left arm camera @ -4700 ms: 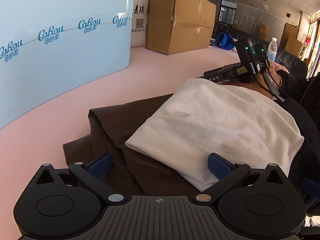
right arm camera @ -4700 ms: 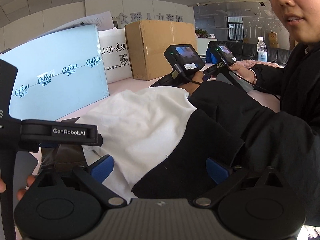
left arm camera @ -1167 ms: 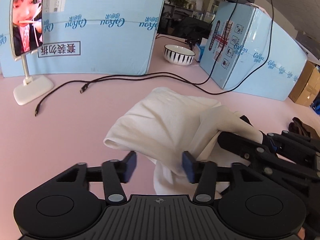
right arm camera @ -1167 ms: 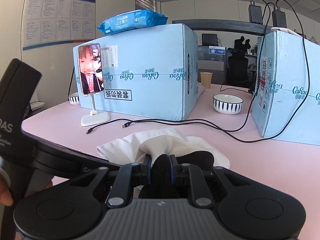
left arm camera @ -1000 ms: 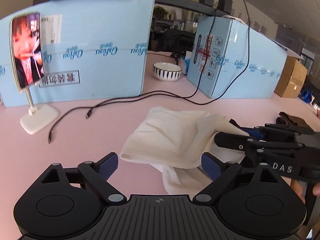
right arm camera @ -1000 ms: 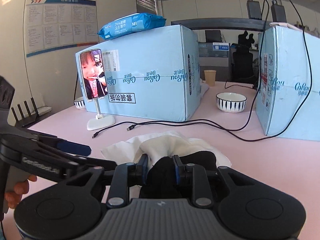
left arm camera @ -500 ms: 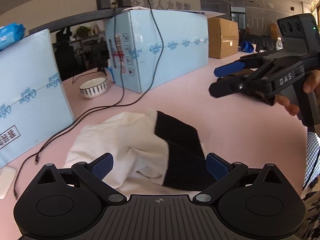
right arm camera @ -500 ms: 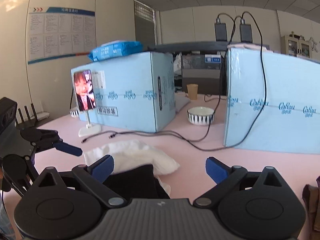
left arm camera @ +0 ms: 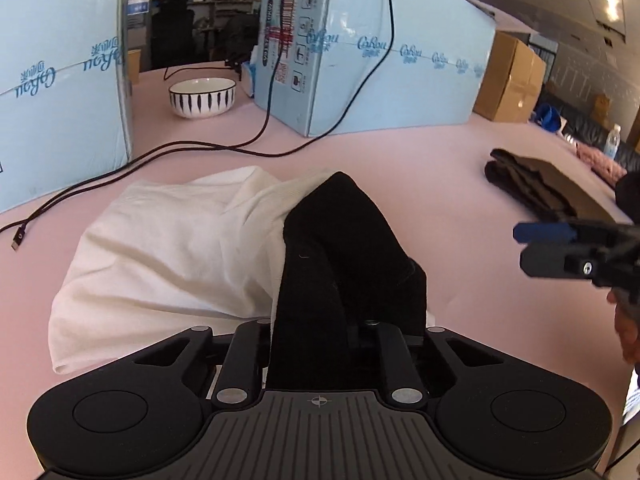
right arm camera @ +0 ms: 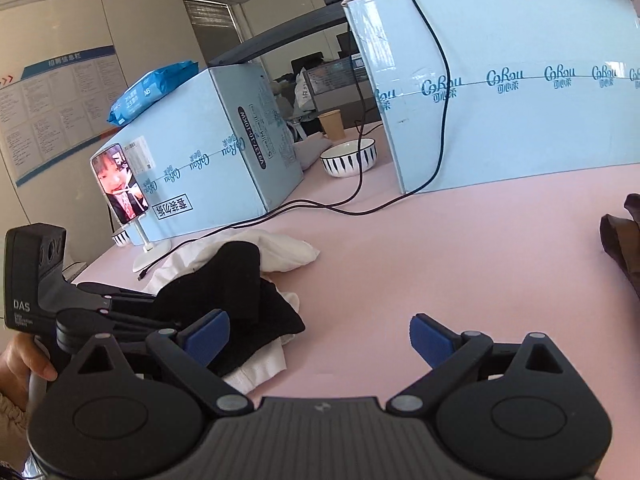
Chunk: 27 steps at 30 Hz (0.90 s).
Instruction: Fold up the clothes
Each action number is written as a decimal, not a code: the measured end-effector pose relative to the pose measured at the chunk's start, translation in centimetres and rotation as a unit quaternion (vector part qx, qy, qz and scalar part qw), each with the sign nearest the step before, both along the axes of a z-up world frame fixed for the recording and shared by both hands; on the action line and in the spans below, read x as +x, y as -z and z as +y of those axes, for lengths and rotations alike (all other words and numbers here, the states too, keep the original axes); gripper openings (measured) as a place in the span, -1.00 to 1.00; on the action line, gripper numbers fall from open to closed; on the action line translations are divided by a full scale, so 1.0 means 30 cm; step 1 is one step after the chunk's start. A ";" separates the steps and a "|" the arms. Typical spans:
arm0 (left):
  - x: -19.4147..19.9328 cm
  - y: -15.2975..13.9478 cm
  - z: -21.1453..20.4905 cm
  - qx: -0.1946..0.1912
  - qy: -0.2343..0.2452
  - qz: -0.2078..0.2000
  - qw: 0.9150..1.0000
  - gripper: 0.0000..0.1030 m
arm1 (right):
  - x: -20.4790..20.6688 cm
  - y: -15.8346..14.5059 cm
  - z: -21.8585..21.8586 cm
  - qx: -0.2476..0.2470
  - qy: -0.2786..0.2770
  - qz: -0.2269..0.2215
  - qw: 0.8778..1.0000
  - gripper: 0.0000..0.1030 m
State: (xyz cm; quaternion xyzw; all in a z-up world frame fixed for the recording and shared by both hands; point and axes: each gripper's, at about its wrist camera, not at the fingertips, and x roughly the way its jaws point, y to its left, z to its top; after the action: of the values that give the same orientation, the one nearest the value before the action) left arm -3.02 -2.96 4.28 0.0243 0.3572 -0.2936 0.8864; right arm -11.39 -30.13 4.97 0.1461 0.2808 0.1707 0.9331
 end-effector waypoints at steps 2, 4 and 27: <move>0.007 -0.052 0.015 -0.033 -0.010 0.001 0.999 -0.71 | -0.001 0.018 0.003 0.005 -0.014 0.009 1.000 0.91; 0.020 -0.121 0.034 -0.072 -0.021 0.002 0.997 -0.72 | 0.012 0.050 0.034 0.006 -0.060 0.034 0.998 0.91; -0.027 -0.402 0.337 -0.214 -0.077 -0.043 0.973 -0.72 | 0.095 -0.048 0.178 -0.069 0.001 -0.023 0.997 -0.79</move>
State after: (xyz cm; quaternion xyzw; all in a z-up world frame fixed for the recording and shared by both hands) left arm -3.82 7.15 16.33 -0.1807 0.2487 -0.2925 0.9055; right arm -8.54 -24.80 6.42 0.0777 0.2707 0.1531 0.9472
